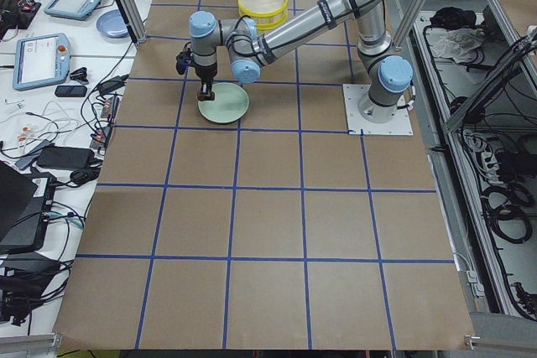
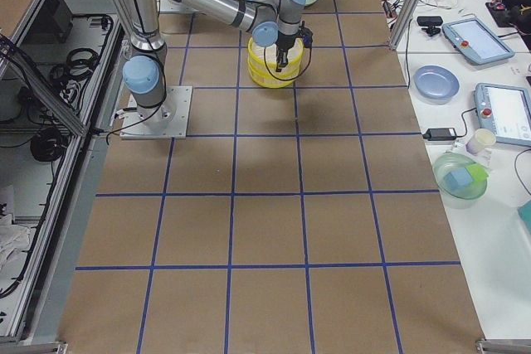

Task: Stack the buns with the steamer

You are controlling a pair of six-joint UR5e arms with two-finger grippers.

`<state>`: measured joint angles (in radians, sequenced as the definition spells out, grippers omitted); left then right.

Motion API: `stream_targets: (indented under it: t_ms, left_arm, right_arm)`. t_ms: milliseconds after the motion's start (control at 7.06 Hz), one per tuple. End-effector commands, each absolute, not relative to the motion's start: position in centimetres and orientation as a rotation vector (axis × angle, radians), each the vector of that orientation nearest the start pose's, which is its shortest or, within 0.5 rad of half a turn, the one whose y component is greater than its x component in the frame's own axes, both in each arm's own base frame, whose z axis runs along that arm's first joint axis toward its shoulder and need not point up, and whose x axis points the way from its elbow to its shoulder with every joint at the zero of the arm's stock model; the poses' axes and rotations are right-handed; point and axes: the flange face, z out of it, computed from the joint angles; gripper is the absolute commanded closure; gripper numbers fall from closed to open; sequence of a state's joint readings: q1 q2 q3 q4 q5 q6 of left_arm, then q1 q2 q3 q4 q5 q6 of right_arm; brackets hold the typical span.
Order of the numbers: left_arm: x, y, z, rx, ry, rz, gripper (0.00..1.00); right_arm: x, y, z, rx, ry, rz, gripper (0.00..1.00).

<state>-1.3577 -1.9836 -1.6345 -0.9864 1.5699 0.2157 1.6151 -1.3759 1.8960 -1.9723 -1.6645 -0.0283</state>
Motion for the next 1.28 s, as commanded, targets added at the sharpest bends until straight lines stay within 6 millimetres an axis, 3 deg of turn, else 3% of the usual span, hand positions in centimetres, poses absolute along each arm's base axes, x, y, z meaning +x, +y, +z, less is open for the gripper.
stream_targets:
  t_ms: [0,425,708,1133]
  left_arm:
    - [-4.3,-62.9,32.8,-0.122,3.167,-0.247,1.00]
    - [-11.2,-61.1,35.7,-0.103,3.207,-0.303,1.00]
    - [-15.1,-59.9,37.2,-0.345,3.315,-0.302,1.00]
    - [-25.1,-55.9,38.1,-0.550,3.447,-0.161,1.00]
  right_arm:
    - [14.7,-50.4,27.9,-0.139,3.228,0.173,0.94]
    - [14.7,-50.1,28.6,-0.231,3.215,0.154,0.95]
    - [14.7,-50.1,28.3,-0.254,3.210,0.165,0.94]
    - [14.7,-50.1,27.9,-0.239,3.208,0.174,0.93]
